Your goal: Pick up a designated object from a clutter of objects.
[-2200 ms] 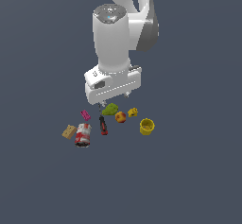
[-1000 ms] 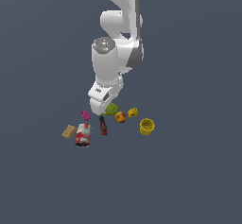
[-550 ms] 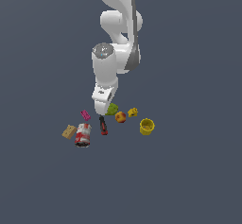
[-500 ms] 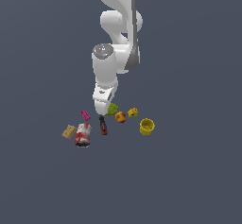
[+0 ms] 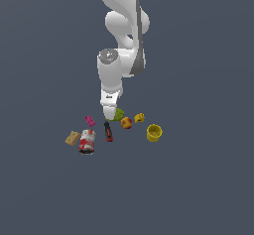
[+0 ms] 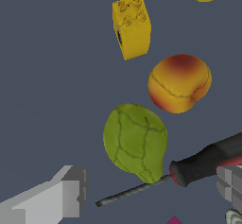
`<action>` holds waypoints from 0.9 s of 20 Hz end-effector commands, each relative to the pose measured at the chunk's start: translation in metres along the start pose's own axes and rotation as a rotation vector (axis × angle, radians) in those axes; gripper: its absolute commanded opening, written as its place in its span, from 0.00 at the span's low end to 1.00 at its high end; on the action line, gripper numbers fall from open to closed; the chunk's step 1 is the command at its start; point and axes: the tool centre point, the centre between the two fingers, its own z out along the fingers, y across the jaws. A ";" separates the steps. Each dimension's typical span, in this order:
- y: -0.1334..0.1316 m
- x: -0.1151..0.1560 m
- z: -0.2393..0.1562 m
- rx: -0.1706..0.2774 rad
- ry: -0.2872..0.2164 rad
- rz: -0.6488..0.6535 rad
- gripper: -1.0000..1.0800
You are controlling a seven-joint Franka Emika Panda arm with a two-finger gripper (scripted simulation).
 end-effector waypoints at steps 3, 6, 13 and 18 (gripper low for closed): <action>-0.004 -0.001 0.004 0.000 0.001 -0.033 0.96; -0.005 -0.001 0.004 0.000 0.002 -0.039 0.96; -0.005 -0.001 0.013 0.000 0.002 -0.036 0.96; -0.005 -0.001 0.033 0.000 0.002 -0.037 0.96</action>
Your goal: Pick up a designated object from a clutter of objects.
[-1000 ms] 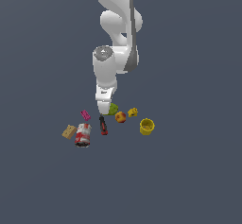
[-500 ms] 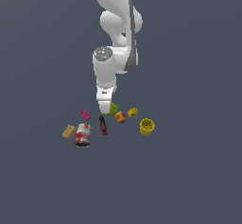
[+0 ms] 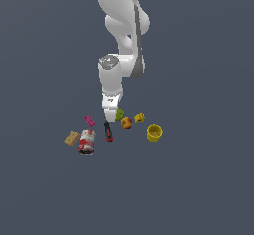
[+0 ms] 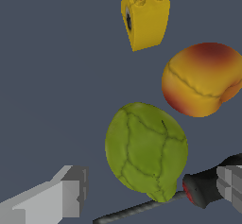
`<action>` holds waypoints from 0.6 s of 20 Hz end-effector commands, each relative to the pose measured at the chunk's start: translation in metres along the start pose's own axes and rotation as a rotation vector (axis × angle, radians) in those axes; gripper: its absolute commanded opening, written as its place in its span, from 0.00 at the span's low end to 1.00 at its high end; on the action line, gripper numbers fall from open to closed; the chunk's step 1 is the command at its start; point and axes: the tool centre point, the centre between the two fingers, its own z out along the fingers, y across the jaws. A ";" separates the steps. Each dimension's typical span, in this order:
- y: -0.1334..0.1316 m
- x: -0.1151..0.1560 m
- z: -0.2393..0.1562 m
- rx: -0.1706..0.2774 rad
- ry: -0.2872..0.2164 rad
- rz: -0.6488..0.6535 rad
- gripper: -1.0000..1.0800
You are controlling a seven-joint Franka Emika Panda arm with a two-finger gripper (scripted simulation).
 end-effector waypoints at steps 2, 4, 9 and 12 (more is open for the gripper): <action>-0.001 0.000 0.015 0.000 0.000 -0.002 0.96; -0.001 0.000 0.021 0.000 0.000 -0.002 0.96; 0.000 0.000 0.028 0.000 -0.001 -0.002 0.96; 0.000 0.000 0.028 0.000 -0.001 -0.002 0.00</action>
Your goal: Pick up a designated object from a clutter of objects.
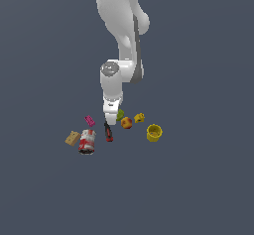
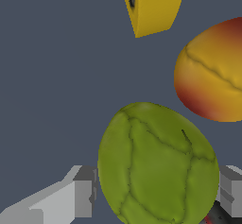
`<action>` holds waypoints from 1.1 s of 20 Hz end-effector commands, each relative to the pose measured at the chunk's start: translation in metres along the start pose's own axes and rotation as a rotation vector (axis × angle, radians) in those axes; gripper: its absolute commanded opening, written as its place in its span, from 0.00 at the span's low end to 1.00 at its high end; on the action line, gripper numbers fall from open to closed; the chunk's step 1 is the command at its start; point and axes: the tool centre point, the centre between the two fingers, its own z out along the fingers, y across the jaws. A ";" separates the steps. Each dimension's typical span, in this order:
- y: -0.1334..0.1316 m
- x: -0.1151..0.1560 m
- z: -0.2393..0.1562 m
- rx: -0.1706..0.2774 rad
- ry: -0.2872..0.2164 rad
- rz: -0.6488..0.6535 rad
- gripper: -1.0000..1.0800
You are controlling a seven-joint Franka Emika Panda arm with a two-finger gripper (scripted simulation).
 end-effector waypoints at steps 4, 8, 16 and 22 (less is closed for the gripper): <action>0.000 0.000 0.001 0.001 0.000 0.000 0.00; 0.000 0.000 0.001 0.001 0.000 0.000 0.00; 0.000 0.001 -0.010 -0.001 -0.001 0.000 0.00; -0.002 0.002 -0.033 0.000 -0.001 -0.001 0.00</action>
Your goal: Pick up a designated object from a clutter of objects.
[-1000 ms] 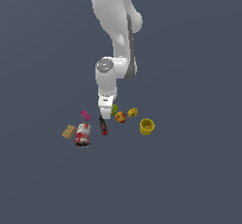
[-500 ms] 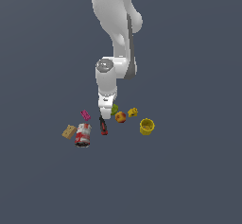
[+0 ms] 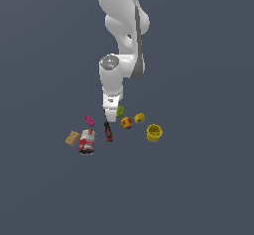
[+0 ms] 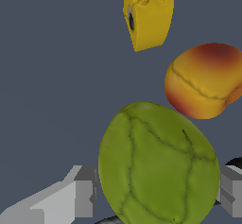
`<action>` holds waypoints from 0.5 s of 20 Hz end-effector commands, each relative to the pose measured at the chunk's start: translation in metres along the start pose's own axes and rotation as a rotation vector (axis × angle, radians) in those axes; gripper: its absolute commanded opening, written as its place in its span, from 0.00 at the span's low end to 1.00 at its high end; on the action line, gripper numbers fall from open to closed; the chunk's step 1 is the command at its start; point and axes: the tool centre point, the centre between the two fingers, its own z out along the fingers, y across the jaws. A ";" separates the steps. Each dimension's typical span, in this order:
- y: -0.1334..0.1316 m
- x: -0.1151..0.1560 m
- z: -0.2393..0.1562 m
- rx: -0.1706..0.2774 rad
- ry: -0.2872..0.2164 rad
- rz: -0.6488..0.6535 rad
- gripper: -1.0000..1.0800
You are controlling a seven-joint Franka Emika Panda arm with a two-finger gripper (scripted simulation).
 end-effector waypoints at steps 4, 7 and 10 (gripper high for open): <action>-0.001 0.002 -0.031 -0.002 0.000 -0.001 0.00; -0.003 0.004 -0.053 -0.002 0.001 -0.001 0.00; -0.004 0.006 -0.078 -0.002 0.003 -0.002 0.00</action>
